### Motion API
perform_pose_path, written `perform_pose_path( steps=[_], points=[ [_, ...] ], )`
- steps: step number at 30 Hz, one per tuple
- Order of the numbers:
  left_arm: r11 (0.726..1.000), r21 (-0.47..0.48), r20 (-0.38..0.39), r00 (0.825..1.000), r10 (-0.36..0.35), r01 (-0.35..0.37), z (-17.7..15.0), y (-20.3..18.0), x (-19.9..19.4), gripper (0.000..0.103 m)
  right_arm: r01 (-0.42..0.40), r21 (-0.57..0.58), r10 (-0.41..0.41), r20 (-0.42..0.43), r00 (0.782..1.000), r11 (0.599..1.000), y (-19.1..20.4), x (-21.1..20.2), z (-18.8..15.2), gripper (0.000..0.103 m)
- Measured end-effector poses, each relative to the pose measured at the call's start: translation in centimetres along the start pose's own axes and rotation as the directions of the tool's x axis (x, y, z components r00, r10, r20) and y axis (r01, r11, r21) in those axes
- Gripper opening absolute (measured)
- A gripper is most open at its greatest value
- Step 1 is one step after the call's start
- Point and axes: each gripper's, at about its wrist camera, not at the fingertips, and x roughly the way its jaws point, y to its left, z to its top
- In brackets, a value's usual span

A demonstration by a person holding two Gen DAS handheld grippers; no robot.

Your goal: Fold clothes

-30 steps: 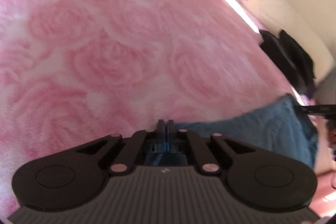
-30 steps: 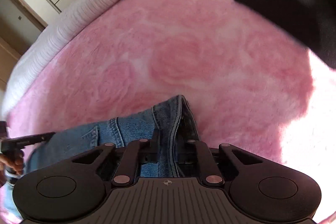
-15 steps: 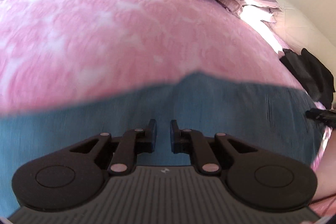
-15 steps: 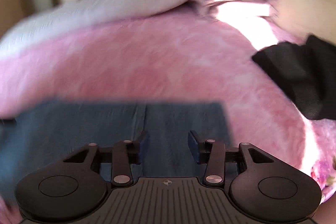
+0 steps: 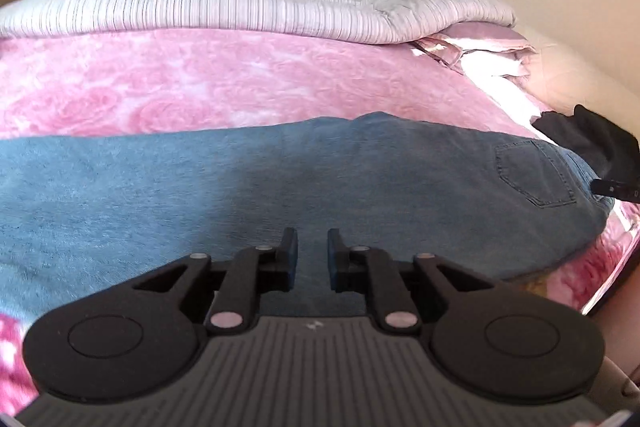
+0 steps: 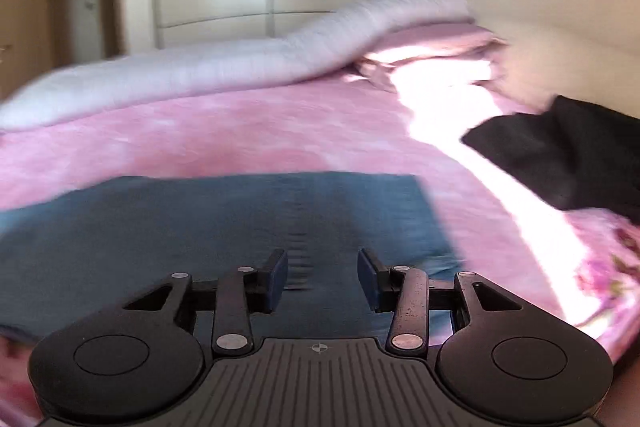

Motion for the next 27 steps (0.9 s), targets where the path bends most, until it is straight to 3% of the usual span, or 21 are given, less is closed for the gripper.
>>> perform_pose_path(
  steps=[2, 5, 6, 9, 11, 13, 16, 21, 23, 27],
  points=[
    [1.000, 0.006, 0.002, 1.000, -0.001, 0.001, -0.3, -1.2, -0.1, 0.020, -0.037, -0.002, 0.037, -0.015, 0.999, 0.999, 2.0, 0.0, -0.4, 0.043],
    [0.999, 0.013, -0.017, 0.999, 0.050, -0.050, -2.4, -1.9, 1.1, 0.021, -0.016, -0.017, 0.015, -0.074, 0.997, 1.000, 3.6, 1.9, -2.7, 0.043],
    [0.998, 0.008, 0.022, 0.998, 0.061, -0.061, -3.1, -2.1, 0.7, 0.021, -0.003, -0.039, 0.002, -0.043, 0.999, 0.999, 4.0, 1.8, -3.8, 0.043],
    [0.994, -0.026, 0.042, 0.993, 0.106, -0.105, -3.8, -2.9, -0.4, 0.020, 0.042, -0.103, -0.041, 0.008, 0.999, 0.994, 4.9, 0.7, -6.0, 0.043],
    [0.992, -0.028, 0.027, 0.992, 0.125, -0.124, -3.4, -3.7, -1.1, 0.016, 0.045, -0.070, -0.047, -0.032, 0.998, 0.997, 4.9, 0.1, -5.4, 0.043],
    [0.993, -0.017, 0.043, 0.993, 0.113, -0.113, -2.8, -4.4, -1.8, 0.017, 0.053, -0.030, -0.055, -0.090, 0.994, 0.998, 4.8, -0.4, -4.1, 0.043],
    [0.997, -0.009, 0.069, 0.994, 0.081, -0.081, -1.8, -5.8, -1.9, 0.018, -0.015, 0.022, 0.016, -0.045, 0.999, 1.000, 5.2, -1.1, -2.1, 0.043],
    [0.996, 0.050, 0.032, 0.997, 0.066, -0.068, -2.6, -8.4, 0.4, 0.019, -0.071, -0.078, 0.067, -0.050, 0.997, 0.994, 9.0, 0.4, -2.0, 0.043],
    [0.994, 0.064, 0.055, 0.995, 0.089, -0.093, -4.3, -9.0, 0.5, 0.019, -0.059, -0.117, 0.049, -0.086, 0.995, 0.991, 9.8, 1.3, -3.8, 0.043],
    [0.991, 0.077, 0.050, 0.994, 0.102, -0.106, -5.6, -9.1, -1.2, 0.019, -0.034, -0.204, 0.029, -0.024, 0.999, 0.978, 10.6, -0.1, -6.8, 0.043]
  ],
)
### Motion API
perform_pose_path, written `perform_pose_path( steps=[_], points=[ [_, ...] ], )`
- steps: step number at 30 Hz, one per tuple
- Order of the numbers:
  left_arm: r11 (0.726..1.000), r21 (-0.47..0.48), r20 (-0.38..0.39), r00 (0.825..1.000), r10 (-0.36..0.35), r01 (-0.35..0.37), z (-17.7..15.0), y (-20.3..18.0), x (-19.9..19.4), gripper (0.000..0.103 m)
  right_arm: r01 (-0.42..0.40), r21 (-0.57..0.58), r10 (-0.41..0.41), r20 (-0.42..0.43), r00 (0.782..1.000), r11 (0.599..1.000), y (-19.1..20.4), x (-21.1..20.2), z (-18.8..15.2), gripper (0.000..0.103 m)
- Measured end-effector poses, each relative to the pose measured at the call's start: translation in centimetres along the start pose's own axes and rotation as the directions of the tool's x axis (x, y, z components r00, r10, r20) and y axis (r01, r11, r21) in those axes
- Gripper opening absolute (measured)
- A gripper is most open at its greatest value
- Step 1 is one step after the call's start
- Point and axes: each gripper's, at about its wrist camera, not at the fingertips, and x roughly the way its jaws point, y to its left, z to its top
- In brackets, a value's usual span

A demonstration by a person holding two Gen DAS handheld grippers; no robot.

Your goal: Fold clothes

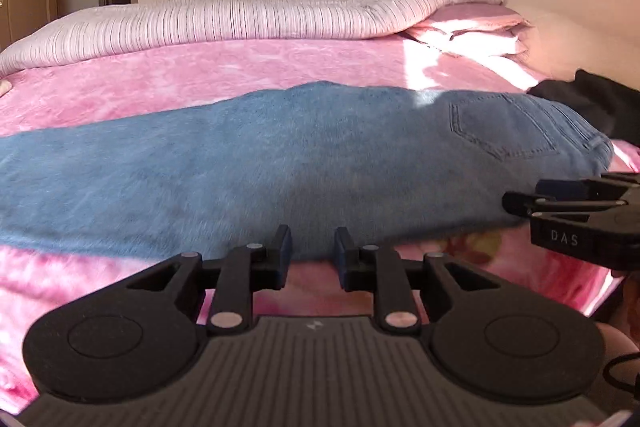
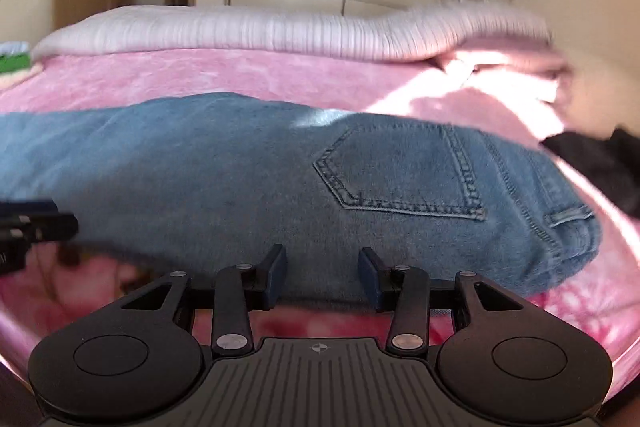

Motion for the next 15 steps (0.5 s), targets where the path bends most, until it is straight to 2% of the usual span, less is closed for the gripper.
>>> perform_pose_path(
  steps=[2, 4, 6, 8, 11, 13, 15],
  points=[
    [0.999, -0.054, 0.009, 1.000, 0.001, 0.000, 0.4, 1.4, -1.5, 0.019, 0.002, 0.022, -0.002, -0.033, 0.999, 1.000, -0.1, -0.5, 0.4, 0.043],
    [0.994, -0.111, 0.063, 0.998, 0.019, -0.011, 1.1, 3.5, -2.8, 0.019, 0.009, 0.065, -0.005, -0.062, 0.998, 0.998, -0.3, -0.8, 1.4, 0.044],
    [0.985, -0.162, 0.085, 0.994, 0.069, -0.055, 2.2, 6.1, -3.1, 0.021, -0.024, 0.111, 0.028, -0.037, 0.999, 0.994, -0.2, -1.0, 2.6, 0.044],
    [0.974, -0.191, 0.070, 0.988, 0.134, -0.119, 2.6, 8.5, -2.4, 0.022, -0.065, 0.111, 0.068, -0.018, 0.998, 0.992, 0.8, -0.7, 3.6, 0.044],
    [0.951, -0.215, 0.022, 0.973, 0.230, -0.220, 2.6, 12.0, -0.8, 0.023, -0.085, 0.080, 0.086, -0.016, 0.996, 0.993, 2.9, 0.5, 4.4, 0.044],
    [0.949, -0.210, -0.028, 0.971, 0.236, -0.236, 1.1, 13.5, 0.5, 0.024, -0.090, 0.064, 0.093, -0.042, 0.995, 0.994, 4.2, 1.6, 4.0, 0.044],
    [0.950, -0.220, 0.021, 0.973, 0.231, -0.221, -0.5, 13.5, -0.2, 0.024, -0.061, 0.023, 0.062, -0.046, 0.997, 0.998, 5.3, 2.1, 2.8, 0.044]
  ],
)
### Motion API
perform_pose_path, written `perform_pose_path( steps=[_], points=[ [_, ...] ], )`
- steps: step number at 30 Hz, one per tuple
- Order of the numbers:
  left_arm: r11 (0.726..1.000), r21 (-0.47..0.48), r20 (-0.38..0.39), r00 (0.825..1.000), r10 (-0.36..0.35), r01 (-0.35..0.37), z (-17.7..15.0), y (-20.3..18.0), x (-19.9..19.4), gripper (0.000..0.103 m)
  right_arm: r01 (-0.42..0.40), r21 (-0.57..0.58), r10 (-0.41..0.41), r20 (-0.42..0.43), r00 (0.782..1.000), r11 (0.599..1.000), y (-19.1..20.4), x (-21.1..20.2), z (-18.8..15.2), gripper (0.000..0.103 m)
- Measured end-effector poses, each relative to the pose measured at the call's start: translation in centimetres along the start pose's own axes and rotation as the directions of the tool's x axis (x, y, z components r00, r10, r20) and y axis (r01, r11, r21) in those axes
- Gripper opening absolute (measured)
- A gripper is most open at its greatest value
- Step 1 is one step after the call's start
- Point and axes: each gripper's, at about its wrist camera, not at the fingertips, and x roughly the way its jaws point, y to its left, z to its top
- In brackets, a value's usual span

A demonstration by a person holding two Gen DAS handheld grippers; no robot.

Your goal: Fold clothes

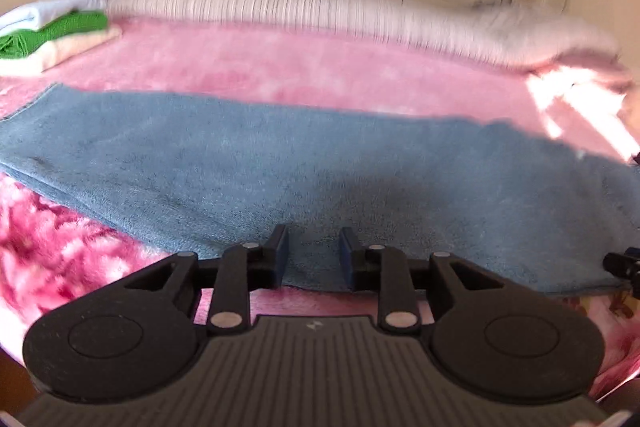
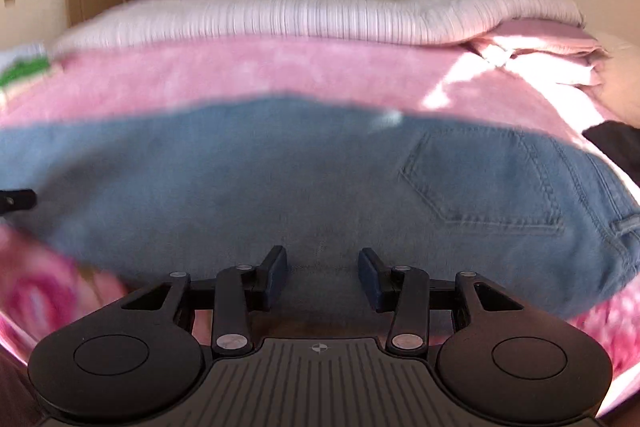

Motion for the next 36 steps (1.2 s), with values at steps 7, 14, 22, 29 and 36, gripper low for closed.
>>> perform_pose_path(
  steps=[7, 14, 22, 29, 36],
  points=[
    [0.998, -0.069, -0.098, 0.995, -0.006, -0.001, 0.6, -1.0, -3.3, 0.037, 0.028, 0.041, -0.025, -0.069, 0.997, 0.999, 0.3, -0.6, 1.1, 0.044],
    [0.994, -0.044, -0.186, 0.978, 0.093, -0.103, 2.7, -3.2, -7.0, 0.050, -0.047, 0.128, 0.064, -0.127, 0.990, 0.991, 1.2, -4.4, 2.2, 0.046],
    [0.991, 0.078, -0.193, 0.974, 0.119, -0.106, 2.1, -8.2, -10.5, 0.057, -0.055, 0.170, 0.066, -0.064, 0.996, 0.984, -0.9, -9.0, 2.1, 0.056],
    [0.989, 0.136, -0.235, 0.968, 0.092, -0.061, -0.1, -10.6, -11.5, 0.057, 0.032, 0.158, -0.020, -0.076, 0.997, 0.987, -1.8, -10.7, 0.1, 0.064],
    [0.986, 0.166, -0.219, 0.973, 0.069, -0.033, -0.6, -11.9, -12.9, 0.057, 0.071, 0.188, -0.062, -0.050, 0.997, 0.980, -2.6, -12.8, -0.7, 0.069]
  ],
)
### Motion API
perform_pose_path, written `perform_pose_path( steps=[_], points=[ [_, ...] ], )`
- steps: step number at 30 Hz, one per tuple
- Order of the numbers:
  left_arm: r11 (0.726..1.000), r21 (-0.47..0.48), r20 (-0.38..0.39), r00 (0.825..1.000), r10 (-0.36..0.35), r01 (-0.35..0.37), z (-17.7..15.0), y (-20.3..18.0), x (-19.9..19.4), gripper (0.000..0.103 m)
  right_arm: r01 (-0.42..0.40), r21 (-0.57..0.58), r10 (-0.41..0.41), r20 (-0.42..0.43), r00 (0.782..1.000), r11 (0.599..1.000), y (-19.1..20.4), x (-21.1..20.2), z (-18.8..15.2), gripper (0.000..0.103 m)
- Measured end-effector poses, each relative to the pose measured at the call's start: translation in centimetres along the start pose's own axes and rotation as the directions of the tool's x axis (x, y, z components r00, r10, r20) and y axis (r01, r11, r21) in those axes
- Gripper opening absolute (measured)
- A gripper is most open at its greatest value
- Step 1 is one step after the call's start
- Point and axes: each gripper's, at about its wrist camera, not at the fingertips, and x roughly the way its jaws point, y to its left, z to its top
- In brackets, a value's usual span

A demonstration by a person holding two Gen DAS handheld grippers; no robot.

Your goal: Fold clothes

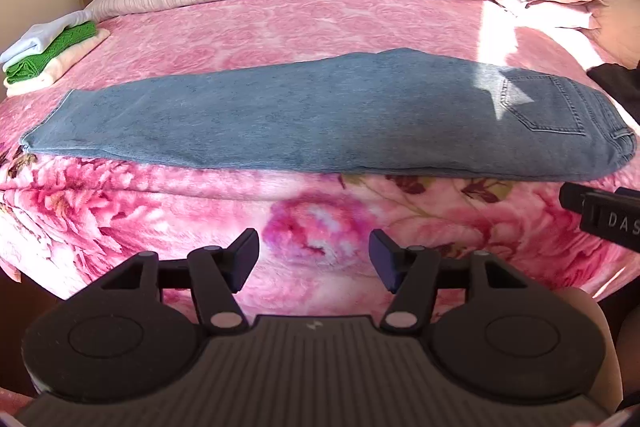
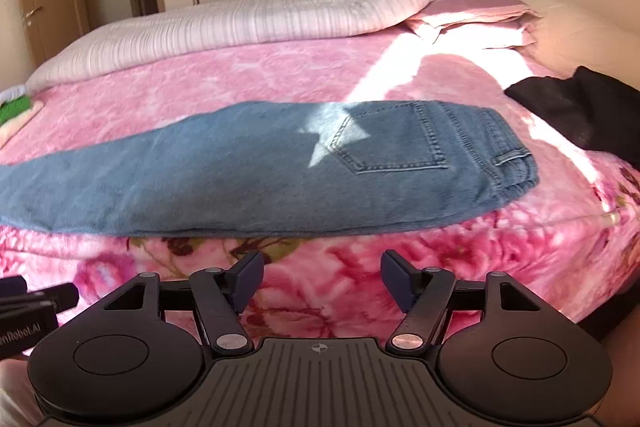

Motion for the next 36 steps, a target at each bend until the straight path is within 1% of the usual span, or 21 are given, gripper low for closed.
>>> perform_pose_path(
  steps=[4, 11, 20, 30, 36],
  points=[
    [1.000, 0.023, 0.015, 1.000, -0.006, 0.005, -0.2, -0.8, -0.6, 0.060, -0.007, 0.000, 0.007, 0.016, 1.000, 1.000, -0.3, -1.0, -0.1, 0.071],
    [0.999, 0.044, 0.030, 0.999, -0.031, 0.029, -0.6, -1.6, -1.4, 0.060, 0.003, -0.010, -0.002, 0.016, 1.000, 1.000, -0.3, -2.0, -0.4, 0.072],
    [0.998, 0.042, 0.028, 0.999, -0.037, 0.036, -0.9, -1.6, -1.5, 0.060, 0.003, -0.020, -0.002, 0.021, 1.000, 1.000, -0.1, -2.6, -0.7, 0.073],
    [1.000, 0.004, 0.019, 1.000, -0.024, 0.024, -0.9, 0.1, -1.1, 0.060, -0.019, -0.056, 0.020, 0.016, 1.000, 0.998, 1.3, -2.2, -0.6, 0.073],
    [0.999, -0.047, 0.002, 1.000, 0.022, -0.022, -0.8, 2.3, -0.4, 0.060, -0.053, -0.119, 0.055, 0.012, 0.998, 0.991, 3.6, -1.4, -0.3, 0.073]
  ],
)
